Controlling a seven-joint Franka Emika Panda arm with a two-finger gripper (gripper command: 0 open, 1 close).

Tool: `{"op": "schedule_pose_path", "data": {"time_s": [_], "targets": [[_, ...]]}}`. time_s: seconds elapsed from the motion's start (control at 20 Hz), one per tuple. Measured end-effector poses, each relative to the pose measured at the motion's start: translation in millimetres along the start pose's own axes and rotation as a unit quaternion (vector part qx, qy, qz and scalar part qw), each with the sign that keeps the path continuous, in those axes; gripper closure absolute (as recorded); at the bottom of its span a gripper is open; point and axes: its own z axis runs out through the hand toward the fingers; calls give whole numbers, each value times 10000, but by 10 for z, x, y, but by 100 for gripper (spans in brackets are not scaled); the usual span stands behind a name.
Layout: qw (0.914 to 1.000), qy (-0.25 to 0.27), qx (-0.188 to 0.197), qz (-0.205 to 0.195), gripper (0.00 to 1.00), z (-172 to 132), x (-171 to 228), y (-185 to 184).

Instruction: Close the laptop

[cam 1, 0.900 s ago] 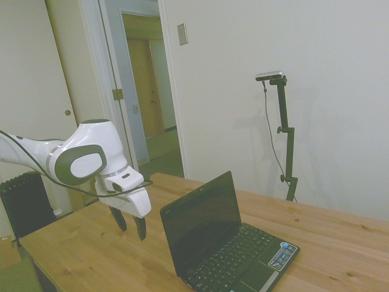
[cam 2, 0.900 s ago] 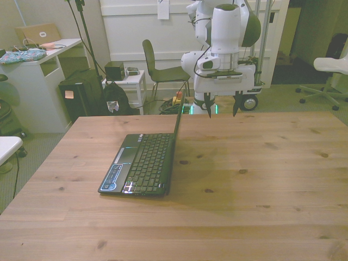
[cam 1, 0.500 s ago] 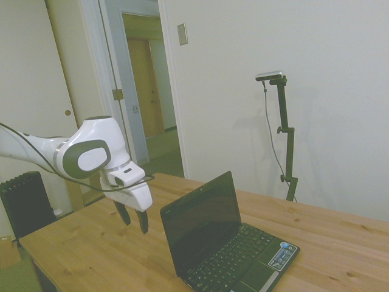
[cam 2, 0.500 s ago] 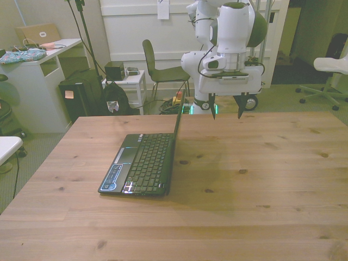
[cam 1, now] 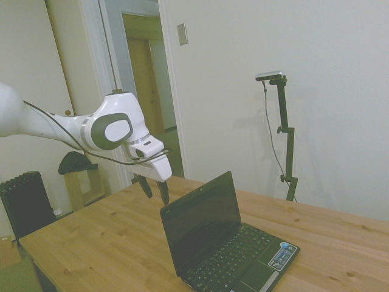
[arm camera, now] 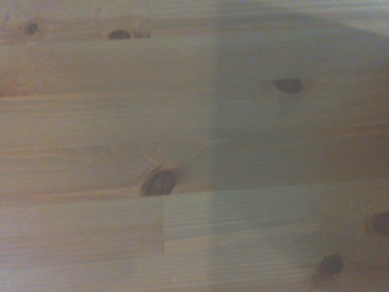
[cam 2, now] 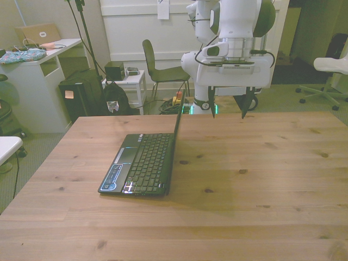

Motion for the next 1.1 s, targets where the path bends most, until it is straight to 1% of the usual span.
{"op": "schedule_pose_path", "data": {"time_s": [0.35,0.55,0.7,1.1], "targets": [[9993,-59,-48,363,100,-26,388,89],[9988,-75,-62,485,100,-51,537,113],[9982,-93,-75,579,100,-11,662,119],[9976,-166,-125,663,100,16,719,161]]}}
